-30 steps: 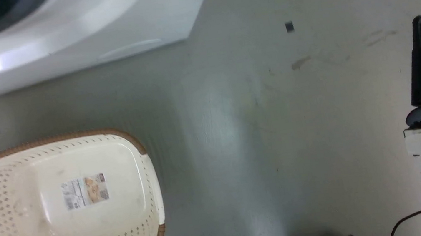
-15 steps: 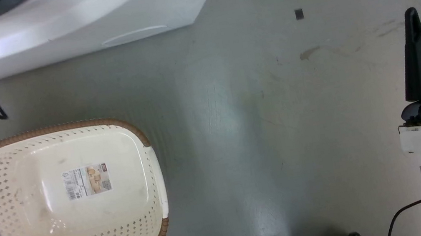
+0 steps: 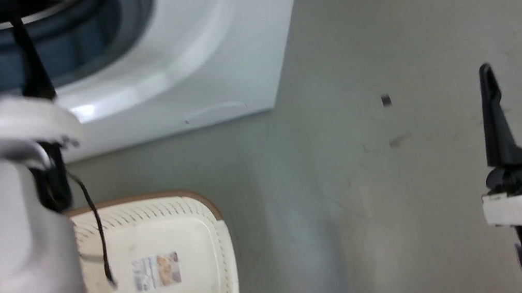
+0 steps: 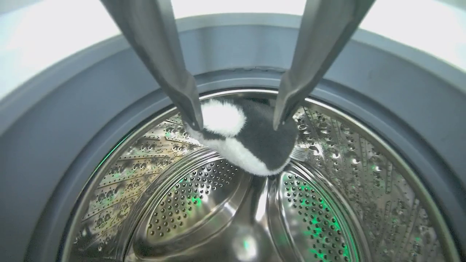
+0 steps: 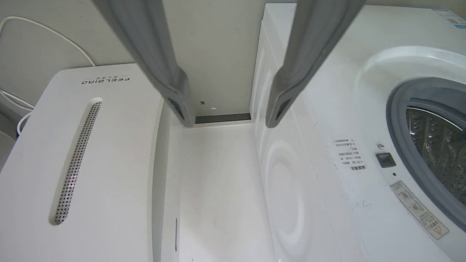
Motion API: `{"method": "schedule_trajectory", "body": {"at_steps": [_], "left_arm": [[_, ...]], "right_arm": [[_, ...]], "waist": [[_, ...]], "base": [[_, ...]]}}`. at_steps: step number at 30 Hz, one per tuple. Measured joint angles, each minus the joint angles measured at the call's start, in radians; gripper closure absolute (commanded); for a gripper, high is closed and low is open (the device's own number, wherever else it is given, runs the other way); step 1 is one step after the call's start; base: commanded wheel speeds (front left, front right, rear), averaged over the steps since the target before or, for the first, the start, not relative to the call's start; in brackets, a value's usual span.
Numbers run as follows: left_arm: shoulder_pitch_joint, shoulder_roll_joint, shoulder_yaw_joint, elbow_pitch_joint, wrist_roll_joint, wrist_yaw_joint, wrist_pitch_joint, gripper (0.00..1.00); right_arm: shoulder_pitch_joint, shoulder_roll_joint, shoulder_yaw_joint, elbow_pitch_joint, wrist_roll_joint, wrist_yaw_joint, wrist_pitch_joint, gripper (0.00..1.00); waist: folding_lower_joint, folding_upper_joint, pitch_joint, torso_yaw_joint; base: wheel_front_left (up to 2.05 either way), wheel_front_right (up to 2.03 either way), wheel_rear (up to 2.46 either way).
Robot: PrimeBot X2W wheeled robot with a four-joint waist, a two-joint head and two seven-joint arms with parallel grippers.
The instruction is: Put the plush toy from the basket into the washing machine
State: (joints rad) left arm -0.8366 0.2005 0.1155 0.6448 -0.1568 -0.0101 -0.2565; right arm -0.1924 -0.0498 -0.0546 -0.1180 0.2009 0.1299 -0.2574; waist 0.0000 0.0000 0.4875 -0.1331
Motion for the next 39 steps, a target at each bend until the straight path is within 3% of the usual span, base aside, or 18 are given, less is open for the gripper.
{"method": "schedule_trajectory", "body": {"at_steps": [10, 21, 31, 32, 39], "left_arm": [[0.357, -0.092, 0.02, -0.219, 0.068, -0.002, 0.0, 0.0], [0.689, -0.139, -0.028, -0.391, 0.093, -0.016, 0.0, 0.0], [0.805, -0.148, -0.067, -0.439, 0.092, -0.029, 0.0, 0.0], [0.807, -0.148, -0.066, -0.441, 0.092, -0.028, 0.001, 1.0], [0.807, -0.148, -0.068, -0.441, 0.092, -0.028, 0.006, 1.0]], "right_arm": [[0.096, 0.0, 0.008, 0.037, -0.026, 0.0, 0.0, 0.0], [0.249, 0.0, -0.009, 0.055, -0.044, 0.0, 0.0, 0.0], [0.304, 0.0, -0.022, 0.063, -0.044, 0.0, 0.0, 0.0], [0.307, 0.0, -0.022, 0.064, -0.044, 0.0, 0.0, 1.0], [0.306, 0.0, -0.021, 0.064, -0.044, 0.0, 0.002, 1.0]], "waist": [[-0.0002, 0.0, -0.214, 0.044], [-0.0003, 0.0, -0.428, 0.11], [-0.0003, 0.0, -0.509, 0.164], [-0.0003, 0.0, -0.51, 0.164], [-0.0001, 0.0, -0.51, 0.164]], "base": [[0.0, 0.0, 0.0], [0.0, 0.0, 0.0], [0.0, 0.0, 0.0], [0.0, 0.0, 0.0], [0.0, 0.0, 0.0]]}}
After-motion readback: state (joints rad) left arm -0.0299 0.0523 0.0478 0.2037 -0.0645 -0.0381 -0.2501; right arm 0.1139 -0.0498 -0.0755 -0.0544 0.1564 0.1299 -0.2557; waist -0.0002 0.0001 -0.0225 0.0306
